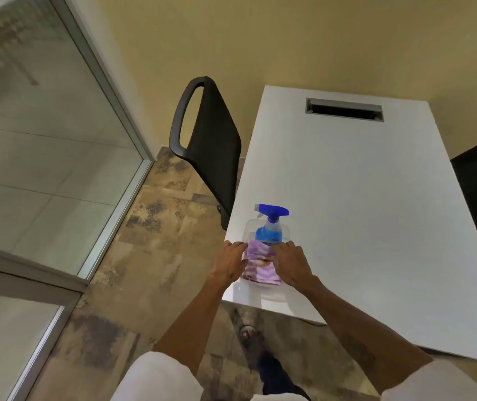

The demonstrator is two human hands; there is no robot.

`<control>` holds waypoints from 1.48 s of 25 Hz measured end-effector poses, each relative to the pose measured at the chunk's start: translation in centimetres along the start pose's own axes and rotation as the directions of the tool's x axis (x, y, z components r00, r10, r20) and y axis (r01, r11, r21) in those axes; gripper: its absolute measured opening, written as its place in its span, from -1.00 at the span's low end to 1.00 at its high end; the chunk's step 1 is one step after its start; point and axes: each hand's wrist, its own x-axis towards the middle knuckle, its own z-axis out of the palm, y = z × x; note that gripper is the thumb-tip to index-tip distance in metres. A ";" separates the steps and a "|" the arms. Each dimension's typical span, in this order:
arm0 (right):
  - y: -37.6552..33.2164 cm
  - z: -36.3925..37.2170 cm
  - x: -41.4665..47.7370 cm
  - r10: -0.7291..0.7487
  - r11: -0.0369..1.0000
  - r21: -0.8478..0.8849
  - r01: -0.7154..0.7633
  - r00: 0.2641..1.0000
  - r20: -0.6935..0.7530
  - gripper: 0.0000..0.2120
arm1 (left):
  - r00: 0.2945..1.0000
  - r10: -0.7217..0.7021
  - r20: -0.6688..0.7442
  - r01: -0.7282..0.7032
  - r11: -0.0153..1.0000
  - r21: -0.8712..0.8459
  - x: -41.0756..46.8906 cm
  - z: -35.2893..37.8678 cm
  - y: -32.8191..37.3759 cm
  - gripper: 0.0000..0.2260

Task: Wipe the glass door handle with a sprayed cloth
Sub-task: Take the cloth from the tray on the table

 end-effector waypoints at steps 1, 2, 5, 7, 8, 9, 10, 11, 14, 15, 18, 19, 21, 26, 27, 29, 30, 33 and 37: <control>0.2 0.1 0.2 0.032 0.999 -0.041 -0.032 0.999 0.004 -0.78 | 1.000 0.002 0.015 -0.003 1.000 0.013 0.5 0.0 0.2 -0.54; 0.5 0.4 0.4 0.065 0.997 -0.028 -0.065 0.998 -0.017 -0.78 | 1.000 0.002 0.014 -0.002 1.000 0.022 1.0 0.1 0.3 -0.55; 1.3 1.3 0.6 0.140 0.990 -0.008 -0.141 0.989 -0.056 -0.76 | 1.000 -0.018 0.013 0.016 0.995 0.100 2.5 0.4 0.8 -0.54; 1.6 1.8 1.1 0.170 0.985 0.050 -0.167 0.983 -0.068 -0.73 | 0.999 -0.027 0.019 0.024 0.991 0.133 3.6 0.5 1.0 -0.53; 1.8 2.1 1.4 0.180 0.982 0.063 -0.175 0.981 -0.077 -0.72 | 1.000 -0.027 0.011 0.025 0.988 0.150 4.1 0.5 1.1 -0.52; 2.0 2.4 1.7 0.188 0.980 0.073 -0.183 0.980 -0.070 -0.70 | 0.999 -0.037 0.011 0.035 0.987 0.156 4.5 0.7 1.2 -0.52; 2.2 2.6 2.1 0.185 0.981 0.075 -0.179 0.980 -0.073 -0.69 | 0.999 -0.039 -0.001 0.038 0.987 0.155 5.0 0.8 1.4 -0.52; 2.2 2.7 2.4 0.188 0.980 0.080 -0.182 0.980 -0.065 -0.68 | 0.999 -0.049 -0.002 0.048 0.987 0.151 5.5 0.9 1.6 -0.52; 2.3 3.2 3.3 0.199 0.977 0.086 -0.194 0.979 -0.053 -0.68 | 0.997 -0.082 -0.011 0.083 0.986 0.142 6.6 1.7 2.1 -0.53; 2.3 3.3 3.6 0.208 0.975 0.088 -0.203 0.977 -0.051 -0.68 | 0.995 -0.094 -0.015 0.095 0.987 0.133 6.9 1.9 2.2 -0.55; 2.3 3.6 4.1 0.233 0.969 0.092 -0.227 0.971 -0.056 -0.68 | 0.992 -0.127 -0.022 0.128 0.985 0.116 7.6 2.3 2.1 -0.62; 2.2 3.6 4.2 0.226 0.972 0.071 -0.222 0.972 -0.056 -0.68 | 0.992 -0.127 -0.027 0.130 0.984 0.123 7.7 2.3 2.0 -0.64; 2.2 3.7 4.3 0.221 0.974 0.057 -0.218 0.974 -0.055 -0.69 | 0.993 -0.114 -0.032 0.118 0.981 0.152 7.7 2.2 1.7 -0.65; 2.7 4.2 3.2 0.261 0.954 0.167 -0.251 0.964 -0.045 -0.59 | 1.000 -0.007 0.004 0.007 0.990 0.139 7.1 1.6 1.0 -0.65; 2.8 4.2 2.9 0.262 0.951 0.185 -0.248 0.964 -0.054 -0.56 | 1.000 0.012 0.021 -0.015 0.994 0.104 6.8 1.4 0.7 -0.65; 2.7 4.0 2.4 0.242 0.946 0.240 -0.216 0.967 -0.083 -0.55 | 0.999 0.012 0.046 -0.012 1.000 -0.002 6.2 0.8 0.2 -0.67; 2.5 3.6 2.2 0.220 0.938 0.293 -0.184 0.971 -0.095 -0.57 | 0.999 0.006 0.050 -0.003 0.998 -0.057 5.6 0.4 -0.2 -0.66; 1.9 2.0 1.4 0.147 0.818 0.573 -0.044 0.980 -0.134 -0.65 | 1.000 -0.013 -0.004 0.012 0.973 -0.231 3.8 -0.7 -1.3 -0.67; -0.8 -0.8 -0.5 0.115 0.577 0.816 0.025 0.987 -0.111 -0.83 | 0.995 -0.094 -0.043 0.056 0.838 -0.542 0.8 -3.2 -3.4 -0.65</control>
